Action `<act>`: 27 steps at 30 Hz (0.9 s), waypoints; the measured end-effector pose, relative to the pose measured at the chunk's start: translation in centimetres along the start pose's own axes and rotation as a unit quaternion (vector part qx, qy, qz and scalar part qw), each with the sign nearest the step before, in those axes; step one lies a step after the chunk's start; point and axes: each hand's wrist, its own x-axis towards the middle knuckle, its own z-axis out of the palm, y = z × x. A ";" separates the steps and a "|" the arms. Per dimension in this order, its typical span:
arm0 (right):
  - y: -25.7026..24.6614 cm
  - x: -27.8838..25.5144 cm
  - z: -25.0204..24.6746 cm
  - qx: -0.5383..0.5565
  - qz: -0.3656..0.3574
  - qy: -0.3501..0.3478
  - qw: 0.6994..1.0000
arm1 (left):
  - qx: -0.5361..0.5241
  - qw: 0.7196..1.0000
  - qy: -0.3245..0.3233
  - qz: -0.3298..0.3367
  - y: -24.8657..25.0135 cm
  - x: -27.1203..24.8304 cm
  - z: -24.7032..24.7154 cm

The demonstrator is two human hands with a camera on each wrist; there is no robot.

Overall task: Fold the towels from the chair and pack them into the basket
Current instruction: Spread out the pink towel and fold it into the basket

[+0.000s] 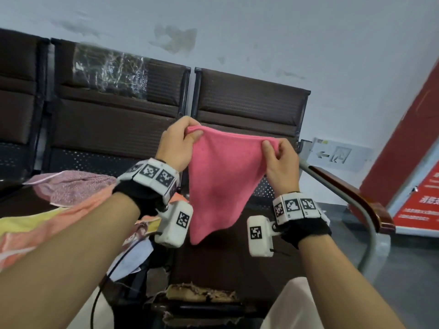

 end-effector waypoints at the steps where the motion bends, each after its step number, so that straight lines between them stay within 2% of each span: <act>1: 0.1 -1.3 -0.3 0.011 0.004 0.000 1.000 | -0.013 1.000 -0.007 0.003 -0.1 -1.5 0.0; 3: 0.7 -4.5 -0.8 0.016 0.029 -0.008 0.999 | -0.035 0.999 -0.030 -0.006 -0.7 -5.0 0.2; 7: 2.7 -11.8 -2.5 -0.013 0.115 -0.024 0.993 | -0.048 0.993 -0.089 -0.065 -2.9 -12.2 0.8; 10: 3.6 -16.5 -4.0 -0.043 0.158 -0.042 0.986 | -0.042 0.981 -0.164 -0.096 -4.4 -16.7 0.9; 14: 4.3 -20.4 -5.3 -0.068 0.222 -0.084 0.969 | -0.019 0.935 -0.321 -0.151 -6.0 -20.5 1.1; 16: 4.8 -21.3 -5.3 -0.078 0.244 -0.112 0.960 | -0.013 0.917 -0.359 -0.173 -6.5 -21.4 1.4; 18: 5.4 -21.3 -4.8 -0.086 0.264 -0.127 0.952 | -0.005 0.917 -0.350 -0.192 -6.8 -21.2 1.9; 22: 7.4 -19.6 -3.0 -0.076 0.328 -0.153 0.929 | -0.009 0.927 -0.283 -0.247 -8.0 -19.0 3.5; 27: 10.6 -16.0 -0.5 -0.087 0.359 -0.159 0.915 | 0.018 0.949 -0.203 -0.240 -11.2 -15.6 6.0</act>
